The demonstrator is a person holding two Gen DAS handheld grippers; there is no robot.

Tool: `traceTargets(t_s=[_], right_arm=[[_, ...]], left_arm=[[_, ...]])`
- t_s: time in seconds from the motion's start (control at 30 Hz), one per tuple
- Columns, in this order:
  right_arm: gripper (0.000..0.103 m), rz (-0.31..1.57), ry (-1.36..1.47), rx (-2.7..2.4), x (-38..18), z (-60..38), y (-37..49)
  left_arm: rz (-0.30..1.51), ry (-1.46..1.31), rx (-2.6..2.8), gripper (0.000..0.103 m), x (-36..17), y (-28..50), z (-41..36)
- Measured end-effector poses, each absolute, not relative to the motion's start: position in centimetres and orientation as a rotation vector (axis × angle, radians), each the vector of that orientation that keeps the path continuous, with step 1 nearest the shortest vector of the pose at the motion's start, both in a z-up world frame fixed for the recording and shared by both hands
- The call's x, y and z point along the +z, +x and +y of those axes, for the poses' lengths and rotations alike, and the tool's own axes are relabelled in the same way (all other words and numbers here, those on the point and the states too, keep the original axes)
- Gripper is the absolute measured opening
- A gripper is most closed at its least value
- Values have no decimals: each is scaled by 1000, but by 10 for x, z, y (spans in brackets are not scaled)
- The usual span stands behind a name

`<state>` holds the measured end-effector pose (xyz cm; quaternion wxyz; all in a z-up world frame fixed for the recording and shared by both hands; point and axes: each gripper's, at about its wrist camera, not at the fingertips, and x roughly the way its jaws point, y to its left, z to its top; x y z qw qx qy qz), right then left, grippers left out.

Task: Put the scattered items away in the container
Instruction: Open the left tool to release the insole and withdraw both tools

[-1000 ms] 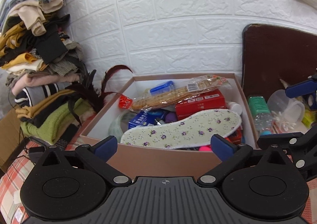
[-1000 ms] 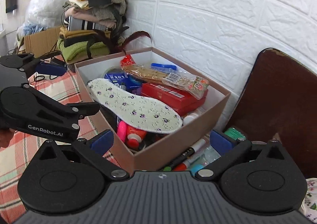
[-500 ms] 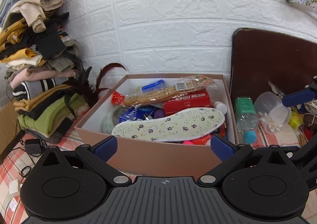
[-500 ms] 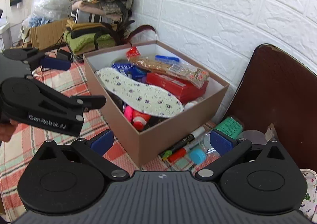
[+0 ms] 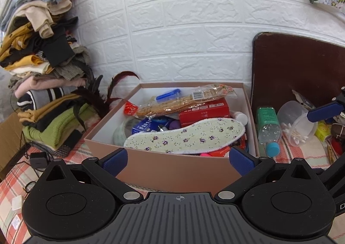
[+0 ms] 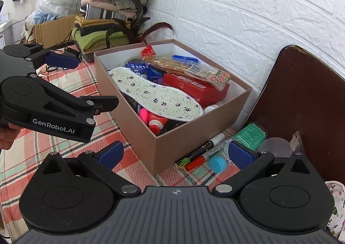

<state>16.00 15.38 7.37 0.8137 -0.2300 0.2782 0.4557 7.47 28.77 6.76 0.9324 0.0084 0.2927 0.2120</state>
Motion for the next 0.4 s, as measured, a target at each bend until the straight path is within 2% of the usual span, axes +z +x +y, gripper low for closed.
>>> traceTargets(t_s=[0.4], right_arm=[[103,605,-500,977,68,157,160]], left_arm=[[625,-10,424,103,63,74,293]])
